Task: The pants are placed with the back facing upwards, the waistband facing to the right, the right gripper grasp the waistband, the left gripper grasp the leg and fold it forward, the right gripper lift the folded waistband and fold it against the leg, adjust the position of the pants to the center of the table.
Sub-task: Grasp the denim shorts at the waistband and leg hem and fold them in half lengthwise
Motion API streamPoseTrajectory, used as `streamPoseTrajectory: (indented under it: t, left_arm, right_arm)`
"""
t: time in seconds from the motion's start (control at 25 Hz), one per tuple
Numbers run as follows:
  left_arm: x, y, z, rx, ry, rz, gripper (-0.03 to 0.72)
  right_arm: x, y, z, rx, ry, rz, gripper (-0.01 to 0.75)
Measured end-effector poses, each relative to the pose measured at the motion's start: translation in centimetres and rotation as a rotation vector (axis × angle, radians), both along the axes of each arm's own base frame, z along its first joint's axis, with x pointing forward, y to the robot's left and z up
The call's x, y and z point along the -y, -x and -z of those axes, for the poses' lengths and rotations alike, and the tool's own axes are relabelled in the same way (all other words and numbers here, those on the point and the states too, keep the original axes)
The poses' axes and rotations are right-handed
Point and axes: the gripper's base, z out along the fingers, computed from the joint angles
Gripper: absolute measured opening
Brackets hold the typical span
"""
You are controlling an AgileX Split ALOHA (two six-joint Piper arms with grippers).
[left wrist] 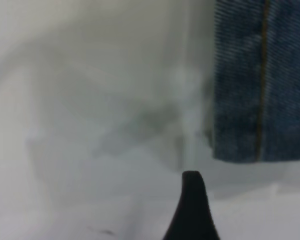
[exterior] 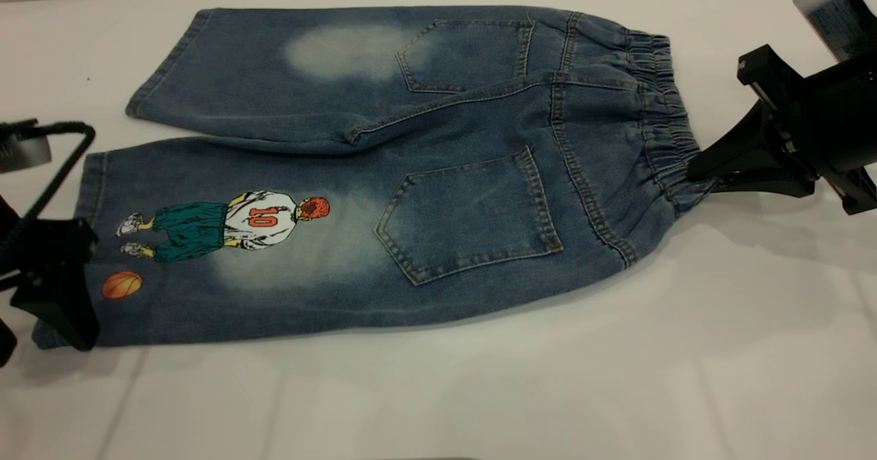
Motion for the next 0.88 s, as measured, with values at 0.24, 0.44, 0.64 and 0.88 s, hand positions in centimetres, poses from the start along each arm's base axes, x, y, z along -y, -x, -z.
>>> streamPoseTrajectory:
  t: [0.24,0.44,0.64,0.88]
  left_arm:
    - [-0.1,-0.6,0.7,-0.002,-0.008,0.011,0.481]
    - [-0.1,-1.8,0.3,0.037,-0.011,0.015,0.466]
    - [-0.1,-1.6,0.2,0.008,-0.005,0.019,0.465]
    - [0.0,-1.5,0.2,-0.007,-0.001,0.018,0.464]
  right_arm:
    - [0.0,0.0,0.0,0.0,-0.001,0.0,0.03]
    - [0.0,0.0,0.0,0.0,0.0,-0.003,0.03]
    - [0.0,0.0,0.0,0.0,0.0,-0.006,0.03]
    - [0.0,0.0,0.0,0.0,0.0,-0.008,0.03]
